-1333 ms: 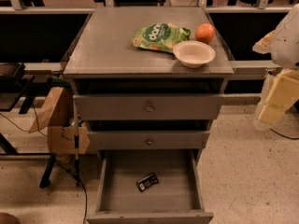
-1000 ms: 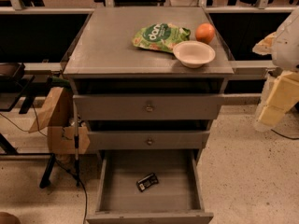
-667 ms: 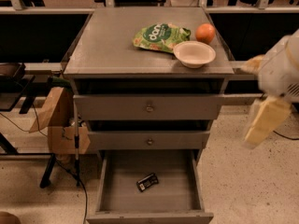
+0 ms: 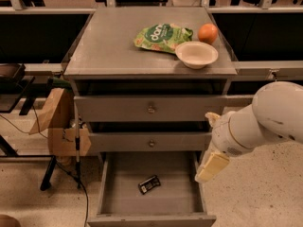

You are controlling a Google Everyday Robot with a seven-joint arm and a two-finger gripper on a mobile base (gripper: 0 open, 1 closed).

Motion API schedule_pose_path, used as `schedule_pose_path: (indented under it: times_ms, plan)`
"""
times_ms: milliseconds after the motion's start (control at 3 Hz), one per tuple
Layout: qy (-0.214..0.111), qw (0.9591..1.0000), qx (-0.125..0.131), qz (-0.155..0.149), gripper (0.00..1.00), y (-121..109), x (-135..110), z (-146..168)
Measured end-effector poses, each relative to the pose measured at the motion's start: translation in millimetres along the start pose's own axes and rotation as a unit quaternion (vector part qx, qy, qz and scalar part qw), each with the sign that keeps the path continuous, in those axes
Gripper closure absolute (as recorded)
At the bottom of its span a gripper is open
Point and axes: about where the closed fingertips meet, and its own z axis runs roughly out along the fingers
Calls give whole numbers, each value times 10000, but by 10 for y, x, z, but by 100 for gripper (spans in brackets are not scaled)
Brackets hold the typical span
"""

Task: Pick rxbar chocolate from top drawer and place on counter

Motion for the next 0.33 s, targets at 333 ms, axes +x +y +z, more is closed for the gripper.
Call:
schedule_pose_path:
  times_ms: [333]
  plan:
    - [0, 10000, 0, 0, 0, 0, 0, 0]
